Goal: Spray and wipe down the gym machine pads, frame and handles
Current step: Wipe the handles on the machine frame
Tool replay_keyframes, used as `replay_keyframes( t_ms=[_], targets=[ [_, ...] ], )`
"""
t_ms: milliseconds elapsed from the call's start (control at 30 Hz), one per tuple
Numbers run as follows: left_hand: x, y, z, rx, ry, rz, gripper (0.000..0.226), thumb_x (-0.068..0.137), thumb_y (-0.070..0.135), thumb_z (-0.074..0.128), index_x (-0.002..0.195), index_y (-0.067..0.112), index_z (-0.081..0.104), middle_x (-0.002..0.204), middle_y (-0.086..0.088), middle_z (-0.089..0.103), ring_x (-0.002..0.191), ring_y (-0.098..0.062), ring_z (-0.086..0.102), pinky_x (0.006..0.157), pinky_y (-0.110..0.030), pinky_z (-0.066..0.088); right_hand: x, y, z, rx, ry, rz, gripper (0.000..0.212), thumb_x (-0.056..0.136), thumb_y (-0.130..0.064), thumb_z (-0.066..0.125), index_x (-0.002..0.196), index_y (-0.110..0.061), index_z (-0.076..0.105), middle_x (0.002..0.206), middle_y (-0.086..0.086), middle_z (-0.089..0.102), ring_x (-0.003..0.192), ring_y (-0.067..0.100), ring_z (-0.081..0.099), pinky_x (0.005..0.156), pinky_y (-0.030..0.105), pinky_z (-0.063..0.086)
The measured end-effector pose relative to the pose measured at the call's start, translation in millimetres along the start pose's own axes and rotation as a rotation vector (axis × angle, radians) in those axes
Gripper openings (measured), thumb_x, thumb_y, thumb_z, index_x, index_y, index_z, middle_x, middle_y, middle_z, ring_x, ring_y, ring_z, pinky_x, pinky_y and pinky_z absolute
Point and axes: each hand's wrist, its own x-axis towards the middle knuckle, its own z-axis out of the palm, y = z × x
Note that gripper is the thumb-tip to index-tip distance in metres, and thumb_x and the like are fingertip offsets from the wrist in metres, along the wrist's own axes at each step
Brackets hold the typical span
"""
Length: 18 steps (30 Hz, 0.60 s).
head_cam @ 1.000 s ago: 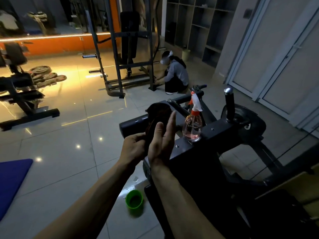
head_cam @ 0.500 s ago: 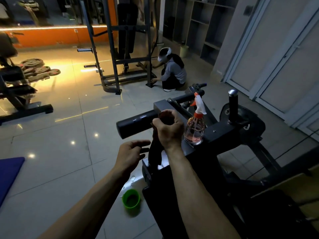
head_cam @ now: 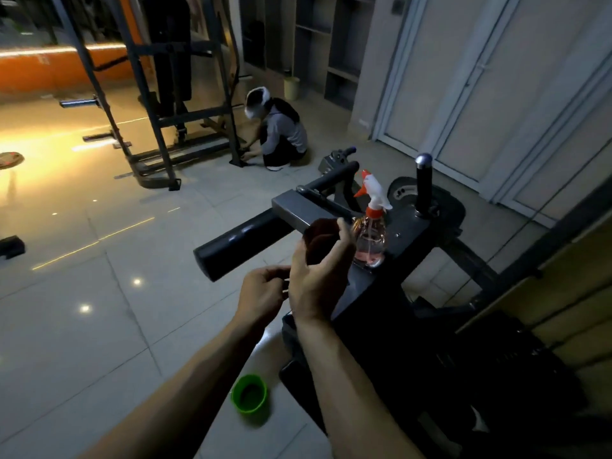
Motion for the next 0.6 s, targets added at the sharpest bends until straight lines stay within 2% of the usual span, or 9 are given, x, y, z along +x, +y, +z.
replay_keyframes(
  t_ms=[67, 200, 233, 300, 333, 400, 467, 533, 600],
  targets=[
    [7.4, -2.5, -5.9, -0.028, -0.087, -0.044, 0.050, 0.089, -0.020, 0.038, 0.102, 0.006, 0.079, 0.091, -0.003, 0.080, 0.084, -0.018, 0.076, 0.067, -0.026, 0.059, 5.5, 2.2, -3.1, 0.040, -0.033, 0.066, 0.048, 0.090, -0.030, 0.078, 0.132, -0.018, 0.058, 0.125, 0.002, 0.066, 0.108, 0.006, 0.062, 0.084, 0.000, 0.040],
    [18.1, -7.0, -15.7, 0.031, -0.250, -0.065, 0.052, 0.089, -0.018, 0.037, 0.101, 0.009, 0.079, 0.094, -0.004, 0.080, 0.082, -0.021, 0.074, 0.063, -0.027, 0.055, 28.5, 2.6, -4.3, 0.215, -0.124, 0.273, 0.028, 0.080, -0.046, 0.083, 0.093, -0.025, 0.069, 0.085, 0.001, 0.074, 0.074, 0.026, 0.073, 0.069, 0.045, 0.063],
    [18.0, -10.4, -16.8, 0.048, -0.303, -0.068, 0.048, 0.091, -0.017, 0.040, 0.100, 0.010, 0.079, 0.091, -0.003, 0.080, 0.078, -0.019, 0.074, 0.063, -0.027, 0.054, 31.5, -0.6, -6.5, 0.273, -0.145, 0.294, 0.024, 0.081, -0.041, 0.085, 0.088, -0.022, 0.071, 0.078, 0.003, 0.075, 0.066, 0.029, 0.072, 0.061, 0.048, 0.063],
    [18.0, -18.2, -19.0, 0.072, -0.395, -0.057, 0.040, 0.093, -0.012, 0.051, 0.094, 0.015, 0.080, 0.086, -0.004, 0.079, 0.073, -0.020, 0.074, 0.064, -0.036, 0.058, 33.0, -4.5, -8.7, 0.411, -0.177, 0.356, 0.019, 0.084, -0.028, 0.086, 0.083, -0.016, 0.072, 0.069, 0.004, 0.072, 0.054, 0.029, 0.067, 0.051, 0.040, 0.061],
    [16.9, -22.5, -16.4, 0.088, -0.403, -0.045, 0.037, 0.093, -0.009, 0.055, 0.092, 0.019, 0.080, 0.086, -0.004, 0.079, 0.075, -0.023, 0.074, 0.068, -0.041, 0.059, 33.6, -1.1, -10.4, 0.471, -0.203, 0.400, 0.024, 0.084, -0.031, 0.083, 0.086, -0.010, 0.073, 0.071, 0.007, 0.073, 0.056, 0.029, 0.067, 0.054, 0.038, 0.060],
    [19.1, -27.5, -19.3, 0.108, -0.432, -0.029, 0.032, 0.094, -0.002, 0.059, 0.095, 0.023, 0.079, 0.088, -0.002, 0.079, 0.078, -0.022, 0.075, 0.069, -0.041, 0.060, 30.2, 3.5, -8.6, 0.478, -0.146, 0.512, 0.059, 0.083, -0.057, 0.079, 0.109, -0.005, 0.072, 0.094, 0.016, 0.076, 0.083, 0.034, 0.073, 0.078, 0.044, 0.060],
    [17.8, -27.3, -24.4, 0.127, -0.471, -0.015, 0.026, 0.096, 0.002, 0.059, 0.104, 0.020, 0.075, 0.089, -0.001, 0.078, 0.076, -0.016, 0.074, 0.064, -0.032, 0.058, 30.4, 6.6, -14.5, 0.377, 0.131, 0.740, 0.079, 0.078, -0.076, 0.070, 0.126, -0.014, 0.063, 0.115, 0.010, 0.071, 0.109, 0.033, 0.067, 0.101, 0.050, 0.052],
    [18.4, -27.7, -29.3, 0.160, -0.499, 0.030, 0.031, 0.094, 0.000, 0.057, 0.112, 0.021, 0.070, 0.097, 0.001, 0.076, 0.082, -0.014, 0.074, 0.069, -0.030, 0.059, 15.8, 1.3, -25.0, 0.362, 0.376, 0.799, 0.056, 0.084, -0.070, 0.070, 0.111, -0.023, 0.057, 0.105, -0.002, 0.062, 0.105, 0.025, 0.062, 0.100, 0.046, 0.051],
    [18.0, -27.9, -34.4, 0.168, -0.484, 0.075, 0.037, 0.091, -0.005, 0.057, 0.112, 0.024, 0.066, 0.102, 0.001, 0.074, 0.089, -0.014, 0.072, 0.076, -0.028, 0.060, -12.9, -4.2, -25.7, 0.305, 0.268, 0.698, 0.050, 0.088, -0.072, 0.063, 0.116, -0.032, 0.051, 0.112, -0.003, 0.060, 0.108, 0.022, 0.061, 0.099, 0.046, 0.052]
  ],
)
